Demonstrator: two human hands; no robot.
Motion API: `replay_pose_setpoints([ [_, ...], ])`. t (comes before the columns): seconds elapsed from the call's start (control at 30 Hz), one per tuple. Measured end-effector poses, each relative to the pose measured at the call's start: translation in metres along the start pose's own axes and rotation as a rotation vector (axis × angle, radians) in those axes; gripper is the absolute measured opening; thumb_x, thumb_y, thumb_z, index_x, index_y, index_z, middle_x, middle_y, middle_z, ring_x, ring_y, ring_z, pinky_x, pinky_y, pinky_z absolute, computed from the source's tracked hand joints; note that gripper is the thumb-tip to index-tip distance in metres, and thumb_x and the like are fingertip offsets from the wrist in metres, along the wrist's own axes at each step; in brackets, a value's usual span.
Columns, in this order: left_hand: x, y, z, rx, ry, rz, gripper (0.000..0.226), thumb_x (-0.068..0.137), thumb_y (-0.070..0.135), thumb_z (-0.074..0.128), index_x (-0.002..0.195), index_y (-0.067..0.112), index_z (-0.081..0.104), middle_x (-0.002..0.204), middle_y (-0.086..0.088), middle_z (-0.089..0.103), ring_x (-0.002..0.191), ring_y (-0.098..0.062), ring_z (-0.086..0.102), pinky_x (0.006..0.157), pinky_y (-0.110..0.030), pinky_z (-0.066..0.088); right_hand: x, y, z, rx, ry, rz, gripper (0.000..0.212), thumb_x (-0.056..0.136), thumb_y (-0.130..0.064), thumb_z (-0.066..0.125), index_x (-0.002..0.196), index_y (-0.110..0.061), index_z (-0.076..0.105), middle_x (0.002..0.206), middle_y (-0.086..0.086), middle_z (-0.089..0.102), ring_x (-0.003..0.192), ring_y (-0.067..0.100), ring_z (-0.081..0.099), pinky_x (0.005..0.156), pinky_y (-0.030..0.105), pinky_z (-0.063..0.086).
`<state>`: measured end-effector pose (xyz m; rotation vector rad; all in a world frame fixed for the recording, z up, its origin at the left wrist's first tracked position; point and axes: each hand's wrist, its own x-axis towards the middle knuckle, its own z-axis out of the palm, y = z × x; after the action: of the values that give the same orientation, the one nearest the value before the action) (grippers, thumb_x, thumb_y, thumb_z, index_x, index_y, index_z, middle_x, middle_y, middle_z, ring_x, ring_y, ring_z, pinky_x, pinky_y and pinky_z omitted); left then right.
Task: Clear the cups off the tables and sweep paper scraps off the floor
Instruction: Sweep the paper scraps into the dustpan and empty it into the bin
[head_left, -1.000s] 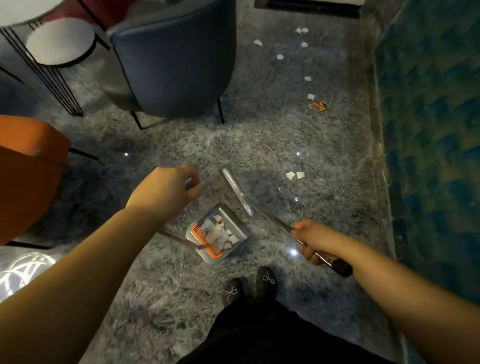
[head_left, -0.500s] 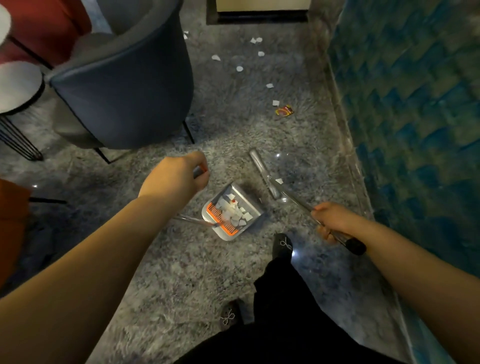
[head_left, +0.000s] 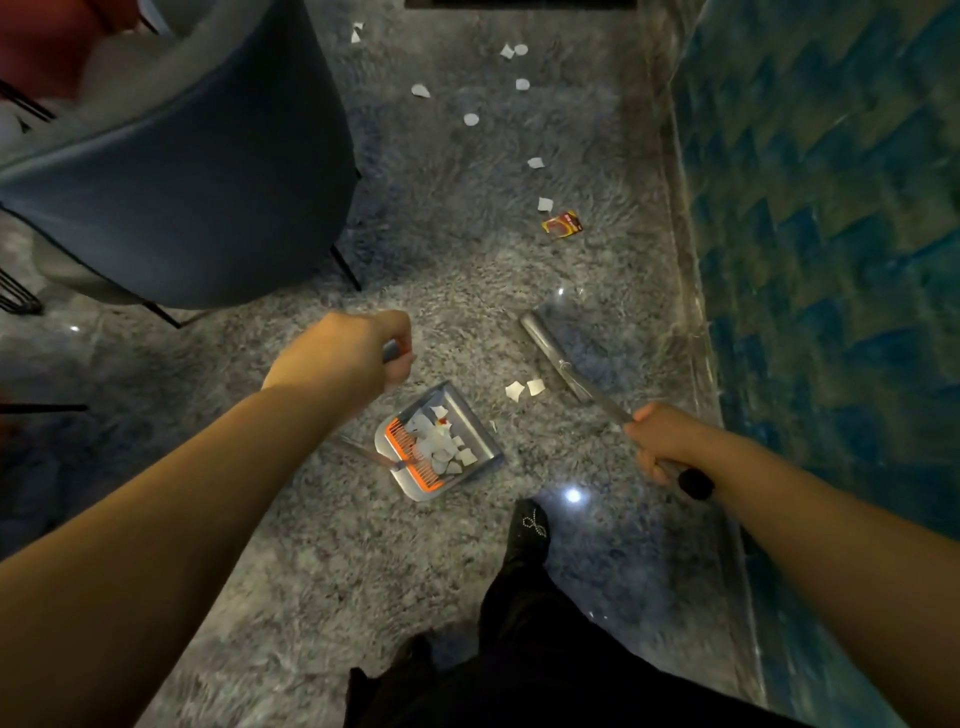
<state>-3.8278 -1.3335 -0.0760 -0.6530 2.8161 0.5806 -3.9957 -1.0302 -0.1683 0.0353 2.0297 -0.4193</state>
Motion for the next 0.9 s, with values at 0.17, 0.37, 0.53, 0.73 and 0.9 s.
replay_pose_setpoints([
  [0.17, 0.017, 0.007, -0.003, 0.018, 0.021, 0.005, 0.010, 0.087, 0.034, 0.066, 0.084, 0.029, 0.058, 0.070, 0.001, 0.059, 0.065, -0.022, 0.059, 0.061, -0.039, 0.054, 0.004, -0.014, 0.015, -0.196, -0.080, 0.039, 0.011, 0.101, -0.008, 0.040, 0.112, -0.006, 0.041, 0.068, 0.011, 0.048, 0.054, 0.020, 0.046, 0.046, 0.029, 0.037],
  [0.37, 0.026, 0.012, -0.004, 0.042, 0.024, -0.005, 0.011, 0.087, 0.035, 0.065, 0.084, 0.030, 0.056, 0.070, -0.001, 0.059, 0.065, -0.025, 0.058, 0.060, -0.040, 0.055, -0.005, -0.019, 0.031, -0.241, -0.254, -0.044, 0.009, 0.101, -0.016, 0.042, 0.105, -0.009, 0.037, 0.069, 0.011, 0.050, 0.048, 0.017, 0.048, 0.043, 0.025, 0.040],
  [0.53, 0.027, 0.009, -0.002, 0.044, 0.009, -0.017, 0.011, 0.087, 0.036, 0.061, 0.082, 0.032, 0.052, 0.066, 0.000, 0.055, 0.060, -0.021, 0.053, 0.054, -0.033, 0.048, -0.017, -0.023, 0.042, 0.139, -0.417, 0.074, 0.004, 0.102, -0.016, 0.039, 0.098, -0.016, 0.040, 0.059, 0.008, 0.040, 0.032, 0.007, 0.037, 0.036, 0.015, 0.033],
  [0.73, 0.013, -0.011, -0.004, 0.010, 0.019, 0.003, 0.009, 0.087, 0.036, 0.062, 0.082, 0.031, 0.055, 0.065, 0.004, 0.053, 0.059, -0.017, 0.052, 0.053, -0.031, 0.045, -0.040, -0.012, 0.052, 0.310, -0.395, 0.081, 0.007, 0.102, -0.017, 0.041, 0.106, -0.016, 0.045, 0.056, 0.006, 0.040, 0.033, 0.007, 0.035, 0.038, 0.014, 0.033],
  [0.9, -0.005, -0.024, -0.010, -0.058, 0.045, -0.015, 0.009, 0.088, 0.036, 0.063, 0.083, 0.033, 0.055, 0.065, 0.012, 0.053, 0.059, -0.011, 0.052, 0.052, -0.027, 0.040, -0.062, -0.009, 0.051, 0.418, -0.281, 0.066, 0.012, 0.102, -0.015, 0.040, 0.091, -0.017, 0.042, 0.056, 0.006, 0.037, 0.035, 0.007, 0.032, 0.039, 0.013, 0.030],
])
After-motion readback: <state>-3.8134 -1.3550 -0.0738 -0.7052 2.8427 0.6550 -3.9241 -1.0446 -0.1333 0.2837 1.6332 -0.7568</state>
